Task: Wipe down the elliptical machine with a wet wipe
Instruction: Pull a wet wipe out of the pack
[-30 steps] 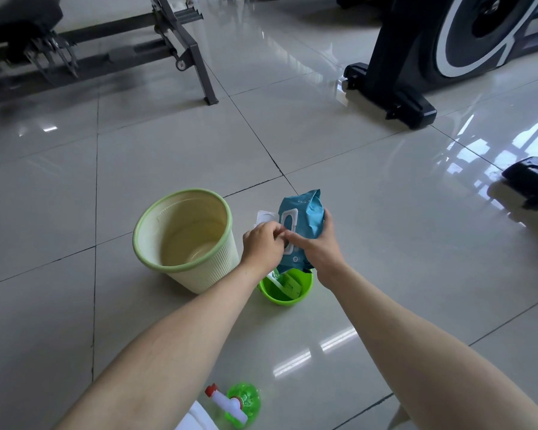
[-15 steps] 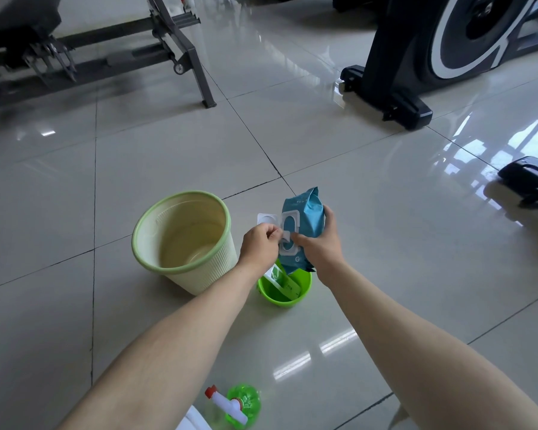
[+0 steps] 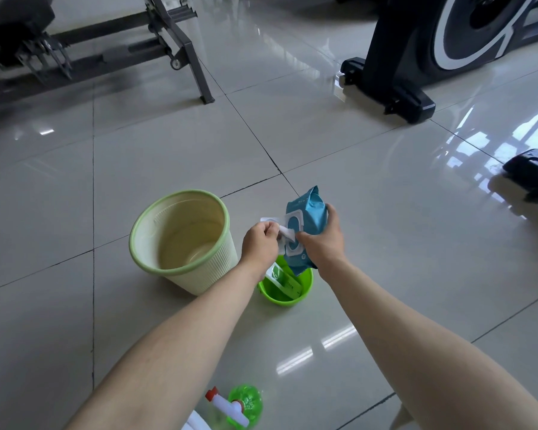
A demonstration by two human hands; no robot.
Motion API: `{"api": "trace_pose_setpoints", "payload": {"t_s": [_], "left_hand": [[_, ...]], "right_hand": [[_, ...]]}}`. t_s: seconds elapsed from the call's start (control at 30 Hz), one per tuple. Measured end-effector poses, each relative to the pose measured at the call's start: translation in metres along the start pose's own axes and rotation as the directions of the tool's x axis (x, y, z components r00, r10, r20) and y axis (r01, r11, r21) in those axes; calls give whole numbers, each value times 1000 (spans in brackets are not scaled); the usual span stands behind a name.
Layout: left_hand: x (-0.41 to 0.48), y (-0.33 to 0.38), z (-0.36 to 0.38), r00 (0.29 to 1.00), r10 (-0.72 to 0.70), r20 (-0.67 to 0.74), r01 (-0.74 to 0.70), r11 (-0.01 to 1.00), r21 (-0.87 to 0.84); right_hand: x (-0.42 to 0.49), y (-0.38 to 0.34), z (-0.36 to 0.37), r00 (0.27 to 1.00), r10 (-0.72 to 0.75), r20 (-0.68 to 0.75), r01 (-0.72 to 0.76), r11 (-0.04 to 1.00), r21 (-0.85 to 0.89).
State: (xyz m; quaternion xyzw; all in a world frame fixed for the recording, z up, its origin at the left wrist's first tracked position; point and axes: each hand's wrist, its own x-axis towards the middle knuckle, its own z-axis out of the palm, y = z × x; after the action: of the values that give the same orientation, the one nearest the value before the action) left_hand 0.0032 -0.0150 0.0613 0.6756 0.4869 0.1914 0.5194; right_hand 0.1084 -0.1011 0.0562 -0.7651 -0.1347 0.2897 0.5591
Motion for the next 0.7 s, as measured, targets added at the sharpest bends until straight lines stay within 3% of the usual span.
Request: {"api": "trace_pose_setpoints", "payload": {"t_s": [0.17,0.3,0.47,0.53,0.6,0.7], "left_hand": [[2,1,1,997,50,57,-52,998,43],[2,-3,4,1000,13,4,-13,999,47],[6,3,4,992,-99,-82,80,975,-209],[8,8,1,988,-141,-60,106,912,-395],[7,15,-2,986,-167,12,141,784,-604],[5,20,-10,979,-189,77,192,726,-660]], "right_hand": [[1,2,0,998,59,-38,-58,998,21],[-2,3,4,997,67,-27,-66,998,24],[0,3,6,999,37,-29,-37,999,0],[1,4,3,997,65,-43,-65,998,19],[3,6,1,994,91,-54,-89,995,39],[1,6,-2,994,90,-53,-89,996,31]]}}
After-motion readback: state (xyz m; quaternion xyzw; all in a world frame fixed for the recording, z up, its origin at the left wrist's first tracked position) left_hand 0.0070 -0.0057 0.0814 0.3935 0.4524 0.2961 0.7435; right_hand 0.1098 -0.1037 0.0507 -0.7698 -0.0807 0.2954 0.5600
